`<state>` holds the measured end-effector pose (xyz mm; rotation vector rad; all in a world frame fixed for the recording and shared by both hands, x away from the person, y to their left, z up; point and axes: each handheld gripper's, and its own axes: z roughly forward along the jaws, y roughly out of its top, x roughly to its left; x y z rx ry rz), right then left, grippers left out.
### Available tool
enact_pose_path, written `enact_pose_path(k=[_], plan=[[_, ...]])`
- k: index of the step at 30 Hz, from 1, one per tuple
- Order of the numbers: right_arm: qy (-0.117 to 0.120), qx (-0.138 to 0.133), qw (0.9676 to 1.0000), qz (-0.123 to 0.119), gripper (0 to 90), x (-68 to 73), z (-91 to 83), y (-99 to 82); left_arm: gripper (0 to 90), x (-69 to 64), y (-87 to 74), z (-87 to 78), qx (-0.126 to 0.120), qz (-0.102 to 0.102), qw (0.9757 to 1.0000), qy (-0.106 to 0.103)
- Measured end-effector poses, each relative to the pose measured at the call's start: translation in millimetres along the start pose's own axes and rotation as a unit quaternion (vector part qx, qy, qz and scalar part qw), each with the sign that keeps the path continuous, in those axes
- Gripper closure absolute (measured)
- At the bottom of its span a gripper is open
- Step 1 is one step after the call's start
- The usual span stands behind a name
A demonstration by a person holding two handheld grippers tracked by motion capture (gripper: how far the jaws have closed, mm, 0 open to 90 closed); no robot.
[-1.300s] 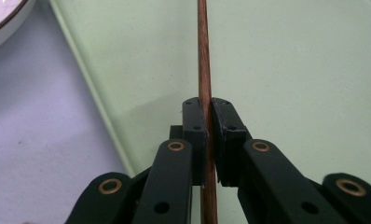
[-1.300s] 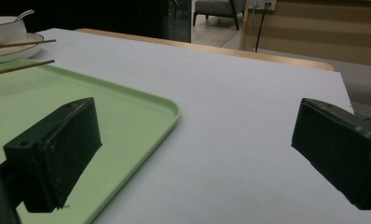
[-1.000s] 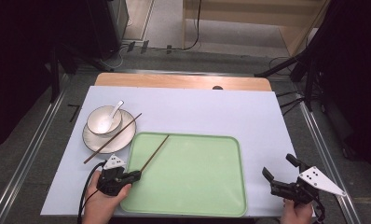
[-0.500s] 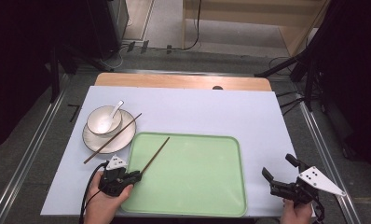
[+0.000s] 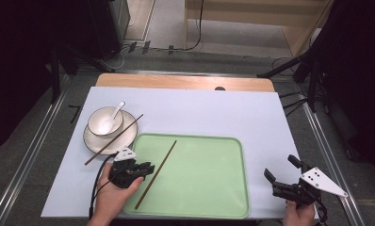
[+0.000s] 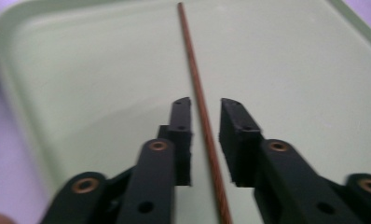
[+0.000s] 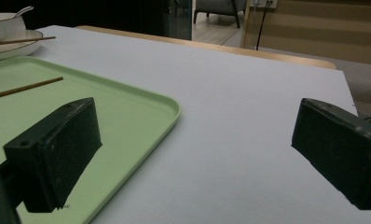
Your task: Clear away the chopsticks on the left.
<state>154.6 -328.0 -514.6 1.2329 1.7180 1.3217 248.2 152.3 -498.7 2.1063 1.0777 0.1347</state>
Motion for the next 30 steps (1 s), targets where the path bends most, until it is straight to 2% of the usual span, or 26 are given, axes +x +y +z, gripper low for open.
enact_pose_path(k=[3, 4, 8, 9, 10, 12, 17, 18, 19, 22, 25, 26, 27, 30], plan=[[0.001, 0.001, 1.0, -0.002, 1.0, 0.5, -0.2, 0.0, 88.6, -8.6, 7.3, 17.3, 0.018, 0.01, 0.9996, -0.02], [0.0, 0.001, 1.0, -0.001, 1.0, 0.3, -0.3, -0.1, 90.0, -11.6, 9.1, 23.2, 0.021, 0.015, 0.9995, -0.02], [0.0, 0.0, 1.0, 0.0, 1.0, -1.2, -0.7, -0.5, 90.0, -14.2, 12.7, 41.6, 0.044, 0.024, 0.9987, 0.0], [0.0, 0.0, 1.0, 0.0, 1.0, -1.3, -0.8, -0.5, 90.0, -12.9, 12.1, 42.4, 0.041, 0.02, 0.999, 0.001], [0.0, 0.0, 1.0, 0.0, 1.0, -1.1, -1.1, -0.5, 90.0, -11.2, 11.9, 41.4, 0.04, 0.016, 0.9991, 0.005], [0.001, -0.001, 1.0, 0.0, 1.0, -1.4, -1.6, -0.6, 90.0, -7.5, 10.9, 37.1, 0.038, 0.015, 0.9988, 0.027], [0.001, -0.001, 1.0, 0.002, 1.0, -2.5, -1.0, -0.5, 90.0, 10.7, 0.8, 20.5, 0.029, -0.02, 0.9982, 0.049], [0.001, -0.001, 1.0, 0.001, 1.0, -1.9, -1.0, -0.3, 90.0, 10.7, 0.8, 20.5, 0.029, -0.02, 0.9982, 0.049], [0.002, -0.001, 1.0, -0.001, 1.0, -1.6, -0.9, -0.2, 90.0, 19.6, -3.0, 13.4, 0.023, -0.038, 0.9977, 0.051], [0.003, -0.001, 1.0, -0.003, 1.0, -1.5, -0.2, -0.1, 90.0, 28.4, -5.4, 5.7, 0.015, -0.05, 0.9964, 0.066], [0.002, -0.001, 1.0, -0.002, 1.0, -1.1, -0.3, 0.1, 90.0, 36.9, -7.1, 3.1, 0.011, -0.066, 0.9962, 0.056], [0.002, 0.0, 1.0, -0.003, 1.0, -1.0, -0.3, 0.1, 90.0, 37.1, -7.4, 3.9, 0.014, -0.062, 0.9955, 0.071], [0.001, 0.0, 1.0, -0.003, 1.0, -1.2, -0.1, 0.0, 90.0, 37.5, -7.7, 3.6, 0.012, -0.06, 0.9953, 0.075], [0.002, -0.001, 1.0, -0.002, 1.0, -1.2, -0.5, 0.2, 90.0, 38.8, -8.9, 2.2, 0.011, -0.058, 0.9955, 0.074]])
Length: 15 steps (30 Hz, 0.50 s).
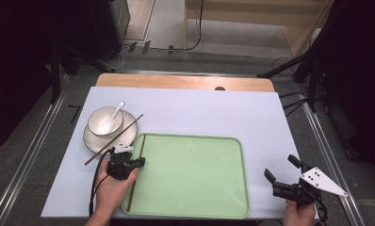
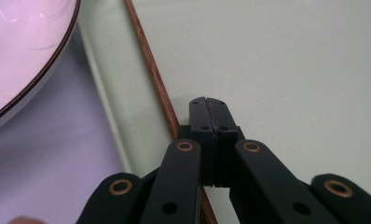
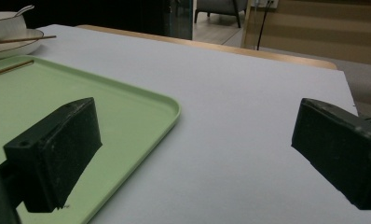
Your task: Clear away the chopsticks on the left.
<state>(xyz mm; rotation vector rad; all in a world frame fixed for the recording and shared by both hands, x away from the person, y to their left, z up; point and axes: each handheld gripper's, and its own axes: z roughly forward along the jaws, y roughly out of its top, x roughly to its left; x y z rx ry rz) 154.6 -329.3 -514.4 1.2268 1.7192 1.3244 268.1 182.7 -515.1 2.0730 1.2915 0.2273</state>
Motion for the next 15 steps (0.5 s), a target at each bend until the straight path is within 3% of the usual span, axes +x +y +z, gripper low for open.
enact_pose_path(k=[15], plan=[[0.0, 0.001, 1.0, 0.001, 1.0, -0.6, -0.3, -0.7, 86.3, -2.1, 0.7, 0.6, -0.007, 0.024, 0.9996, -0.014]])
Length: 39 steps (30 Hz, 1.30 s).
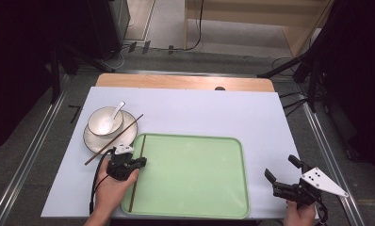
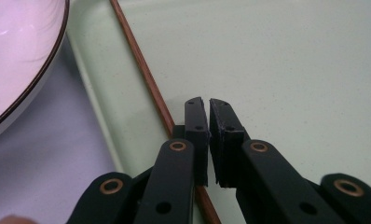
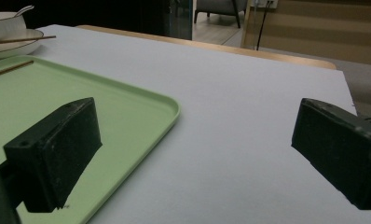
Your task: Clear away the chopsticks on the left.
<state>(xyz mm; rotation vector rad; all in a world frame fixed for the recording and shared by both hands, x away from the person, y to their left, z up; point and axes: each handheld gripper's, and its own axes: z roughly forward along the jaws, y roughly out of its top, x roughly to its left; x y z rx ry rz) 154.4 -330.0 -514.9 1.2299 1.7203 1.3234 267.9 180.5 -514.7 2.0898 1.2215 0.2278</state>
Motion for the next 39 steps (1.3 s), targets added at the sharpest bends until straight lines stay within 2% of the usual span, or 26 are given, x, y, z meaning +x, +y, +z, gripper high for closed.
enact_pose_path(k=[12, 20, 21, 22, 24, 25, 26, 28, 29, 30, 31, 34, 39], plan=[[0.001, 0.001, 1.0, 0.001, 1.0, 0.3, 0.3, -0.2, 80.3, 0.4, 1.3, -4.4, -0.009, 0.011, 0.9998, -0.014], [0.001, 0.002, 1.0, 0.0, 1.1, 0.4, 0.6, -0.4, 73.4, 10.3, 5.1, -19.9, -0.029, 0.019, 0.9993, -0.012], [0.001, 0.002, 1.0, 0.001, 1.0, 0.3, 0.6, -0.4, 72.5, 17.4, 6.9, -27.5, -0.038, 0.019, 0.9991, -0.007], [0.001, 0.002, 1.0, 0.001, 1.0, 0.3, 0.6, -0.4, 72.1, 17.4, 6.9, -27.5, -0.038, 0.019, 0.9991, -0.007], [0.001, 0.002, 1.0, 0.001, 1.0, 0.2, 0.5, -0.5, 71.3, 31.7, 8.7, -39.1, -0.051, 0.011, 0.9986, 0.009], [0.001, 0.002, 1.0, 0.001, 1.0, 0.2, 0.5, -0.5, 70.9, 31.7, 8.7, -39.1, -0.051, 0.011, 0.9986, 0.009], [0.0, 0.002, 1.0, 0.0, 1.0, 0.1, 0.5, -0.5, 70.7, 42.7, 9.3, -46.5, -0.057, 0.002, 0.9982, 0.018], [0.001, 0.002, 1.0, 0.001, 1.0, 0.2, 0.7, -0.5, 70.6, 52.8, 9.9, -53.1, -0.062, -0.005, 0.9977, 0.028], [0.001, 0.002, 1.0, 0.001, 1.0, 0.2, 0.7, -0.5, 70.4, 52.8, 9.9, -53.1, -0.062, -0.005, 0.9977, 0.028], [0.001, 0.002, 1.0, 0.0, 1.0, 0.2, 1.1, -0.4, 70.0, 57.3, 10.0, -56.0, -0.066, -0.001, 0.9971, 0.036], [0.002, 0.002, 1.0, 0.0, 1.0, 0.4, 1.2, -0.4, 69.9, 65.4, 10.5, -60.7, -0.069, 0.002, 0.9962, 0.053], [0.002, 0.003, 1.0, 0.0, 1.0, 0.8, 1.6, -0.4, 69.1, 76.5, 9.9, -63.2, -0.065, 0.006, 0.995, 0.075], [0.002, 0.003, 1.0, -0.001, 1.0, 0.8, 1.5, -0.4, 68.2, 89.4, 7.7, -61.2, -0.052, 0.008, 0.9943, 0.093]])
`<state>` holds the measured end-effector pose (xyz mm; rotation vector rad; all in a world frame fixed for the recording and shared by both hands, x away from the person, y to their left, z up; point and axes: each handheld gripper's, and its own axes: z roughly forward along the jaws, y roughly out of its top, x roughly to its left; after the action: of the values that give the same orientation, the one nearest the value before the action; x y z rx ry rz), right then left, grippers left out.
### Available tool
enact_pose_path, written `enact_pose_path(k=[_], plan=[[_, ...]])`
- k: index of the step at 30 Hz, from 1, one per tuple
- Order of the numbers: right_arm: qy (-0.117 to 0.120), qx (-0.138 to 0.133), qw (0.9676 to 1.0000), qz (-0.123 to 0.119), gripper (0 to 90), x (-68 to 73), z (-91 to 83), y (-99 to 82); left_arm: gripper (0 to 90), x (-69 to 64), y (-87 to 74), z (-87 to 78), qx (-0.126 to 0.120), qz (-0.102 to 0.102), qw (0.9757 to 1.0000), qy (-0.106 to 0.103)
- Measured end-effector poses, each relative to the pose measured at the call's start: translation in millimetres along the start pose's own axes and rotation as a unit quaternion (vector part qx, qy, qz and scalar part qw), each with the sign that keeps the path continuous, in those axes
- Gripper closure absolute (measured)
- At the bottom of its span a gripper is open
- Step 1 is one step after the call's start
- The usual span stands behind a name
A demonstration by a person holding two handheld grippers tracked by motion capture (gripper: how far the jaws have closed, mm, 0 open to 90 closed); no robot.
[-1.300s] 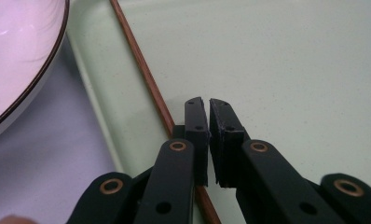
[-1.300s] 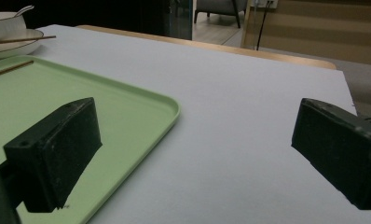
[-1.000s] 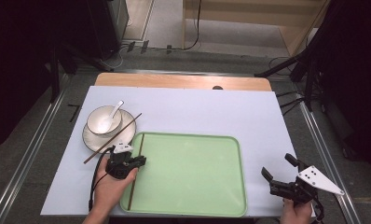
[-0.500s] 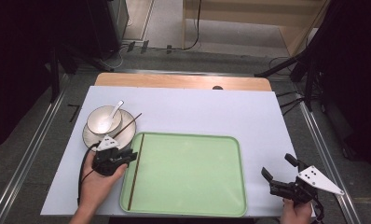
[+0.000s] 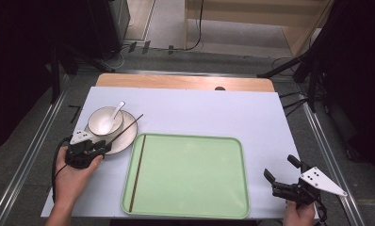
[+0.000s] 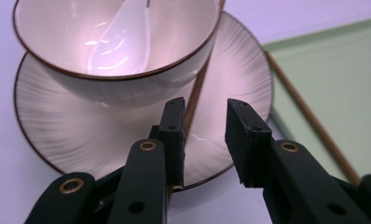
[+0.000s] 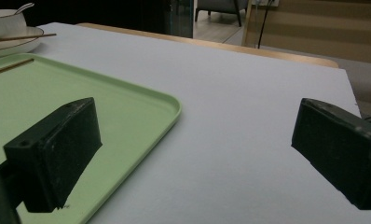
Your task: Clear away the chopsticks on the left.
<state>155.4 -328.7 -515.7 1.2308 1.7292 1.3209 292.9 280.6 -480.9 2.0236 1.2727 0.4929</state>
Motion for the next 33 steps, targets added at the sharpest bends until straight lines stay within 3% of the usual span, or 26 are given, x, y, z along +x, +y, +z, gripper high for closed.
enact_pose_path(k=[9, 15, 23, 29, 33], plan=[[0.001, 0.0, 1.0, 0.0, 1.0, 0.0, 0.0, -0.1, 66.2, 2.9, -1.7, 15.3, 0.026, 0.013, 0.9994, 0.019], [0.0, 0.0, 1.0, 0.0, 1.1, -0.3, -0.1, -0.3, 73.3, 1.2, -2.2, 20.1, 0.04, 0.02, 0.9987, 0.025], [0.0, 0.0, 1.0, 0.0, 1.0, -0.3, -0.2, -0.3, 84.5, -4.0, -1.6, 20.8, 0.053, 0.037, 0.9979, -0.002], [0.0, -0.001, 1.0, 0.0, 1.0, -0.3, -1.0, -0.1, 85.0, -4.7, -0.6, 16.3, 0.04, 0.026, 0.9988, -0.008], [-0.001, -0.001, 1.0, 0.002, 1.1, -1.5, -1.6, -0.3, 85.1, -9.0, 1.6, 6.8, 0.019, 0.013, 0.9996, -0.018]])
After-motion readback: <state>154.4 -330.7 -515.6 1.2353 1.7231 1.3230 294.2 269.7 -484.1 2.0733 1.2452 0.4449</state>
